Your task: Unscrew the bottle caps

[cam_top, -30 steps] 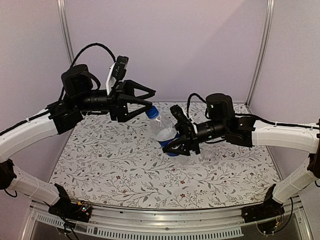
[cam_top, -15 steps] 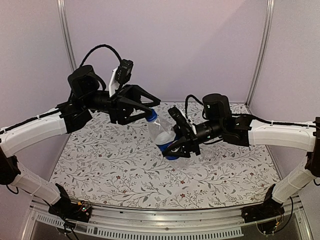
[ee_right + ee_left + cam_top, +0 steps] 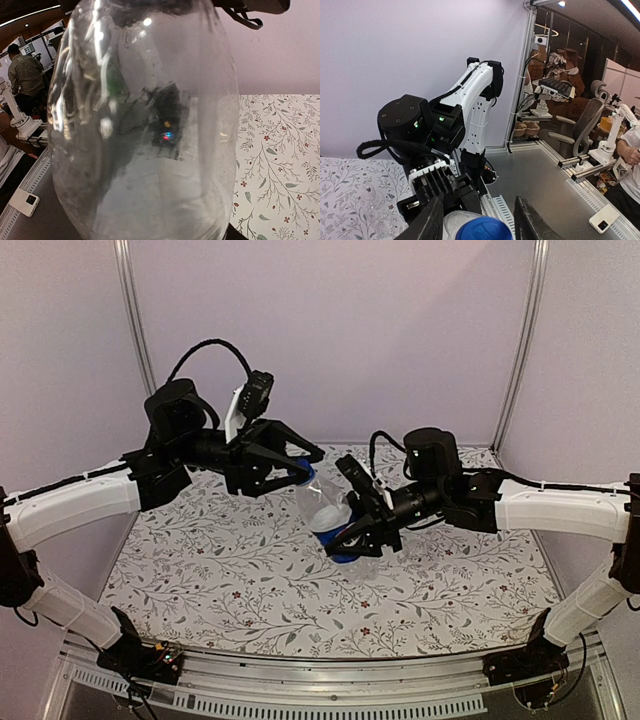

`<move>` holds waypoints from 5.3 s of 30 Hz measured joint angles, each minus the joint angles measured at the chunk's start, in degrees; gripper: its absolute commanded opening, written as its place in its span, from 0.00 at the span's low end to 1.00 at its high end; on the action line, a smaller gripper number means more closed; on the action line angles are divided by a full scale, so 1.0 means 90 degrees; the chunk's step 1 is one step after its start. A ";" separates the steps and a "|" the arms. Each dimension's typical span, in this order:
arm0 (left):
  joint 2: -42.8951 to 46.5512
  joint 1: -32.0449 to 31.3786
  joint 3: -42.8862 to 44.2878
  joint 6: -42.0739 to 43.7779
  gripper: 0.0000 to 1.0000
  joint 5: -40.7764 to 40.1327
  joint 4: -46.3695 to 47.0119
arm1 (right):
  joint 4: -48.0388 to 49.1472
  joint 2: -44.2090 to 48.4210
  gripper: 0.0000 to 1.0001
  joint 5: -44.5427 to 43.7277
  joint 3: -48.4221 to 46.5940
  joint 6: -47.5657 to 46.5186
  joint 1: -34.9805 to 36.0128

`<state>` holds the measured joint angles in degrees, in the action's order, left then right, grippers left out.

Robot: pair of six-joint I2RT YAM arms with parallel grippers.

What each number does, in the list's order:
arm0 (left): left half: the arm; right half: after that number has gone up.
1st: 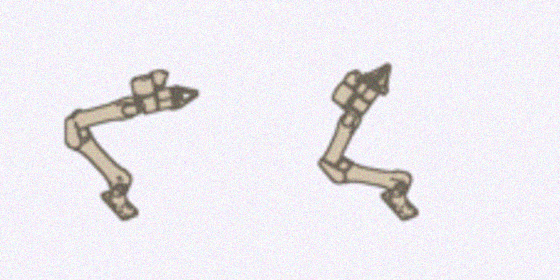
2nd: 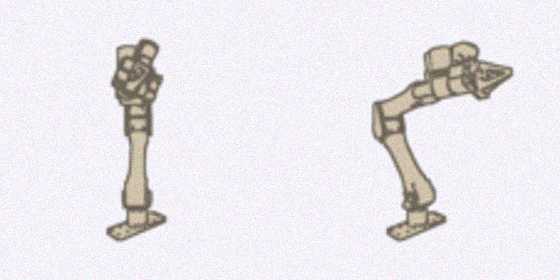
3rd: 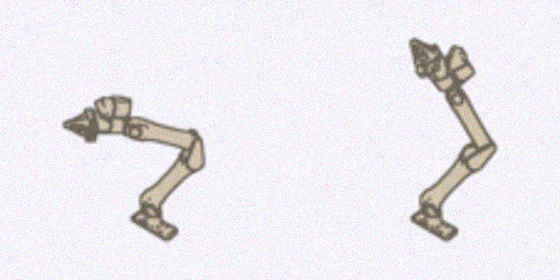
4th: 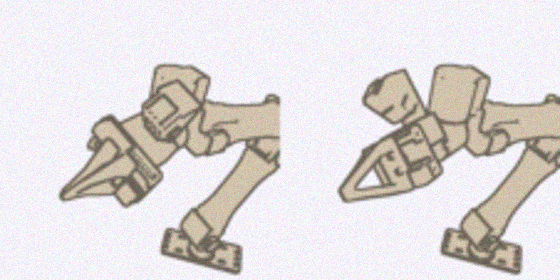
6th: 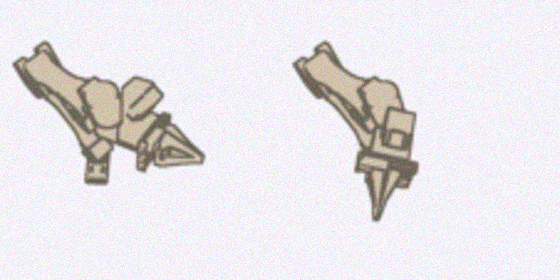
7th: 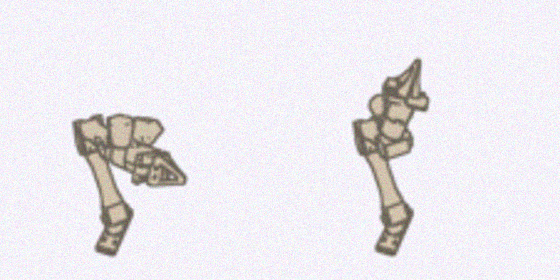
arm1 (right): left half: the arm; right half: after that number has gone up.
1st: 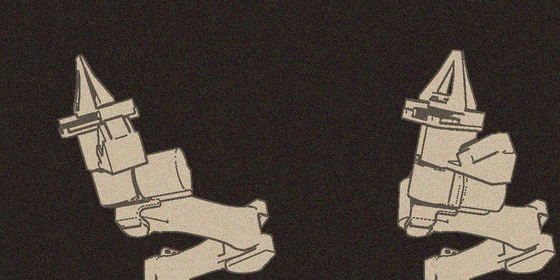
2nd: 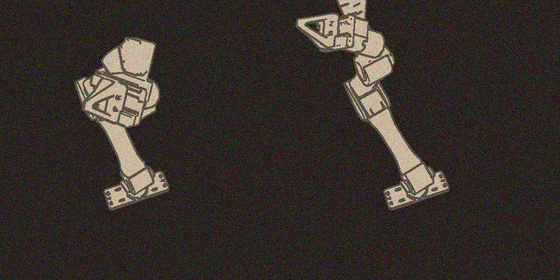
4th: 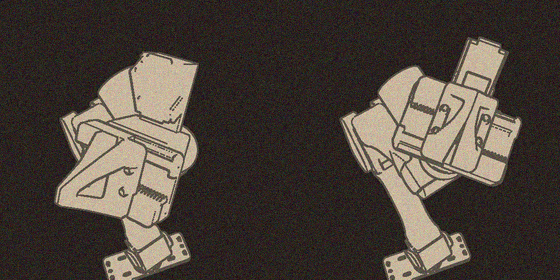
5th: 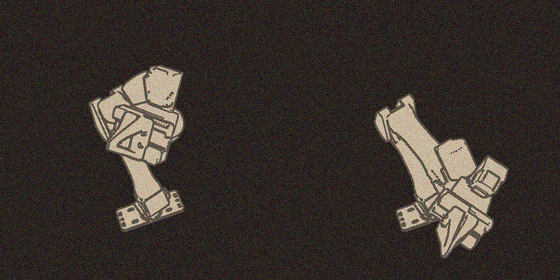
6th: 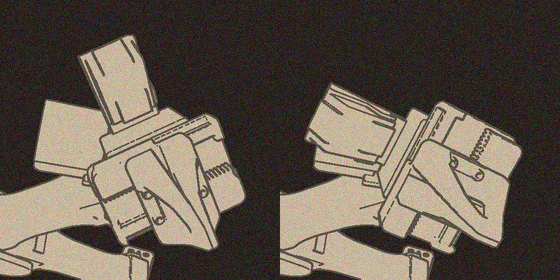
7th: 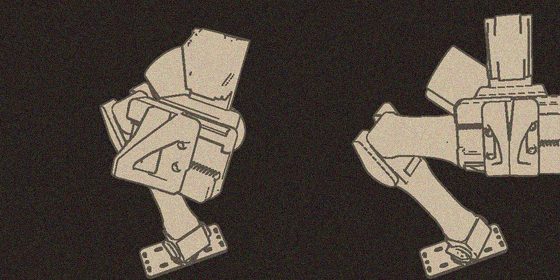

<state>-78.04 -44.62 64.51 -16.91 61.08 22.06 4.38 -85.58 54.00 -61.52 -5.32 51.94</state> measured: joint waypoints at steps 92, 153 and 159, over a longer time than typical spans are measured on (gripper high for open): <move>0.1052 -0.0333 0.0061 0.0168 0.84 -0.3585 -0.1423 | -0.0355 0.0384 0.47 -0.1508 0.0216 -0.0270 -0.0155; 0.0236 -0.0158 -0.0129 -0.0012 0.30 -0.0899 -0.0056 | -0.0265 0.0034 0.47 0.0078 -0.0136 -0.0007 -0.0155; 0.0248 -0.0163 -0.0151 0.0102 0.21 -0.1086 -0.0090 | -0.0274 0.0034 0.47 -0.0114 -0.0136 -0.0005 -0.0155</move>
<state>-75.81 -46.09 63.16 -15.99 51.31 21.26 1.91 -85.27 52.97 -62.74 -5.37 50.54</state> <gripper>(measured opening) 0.296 0.473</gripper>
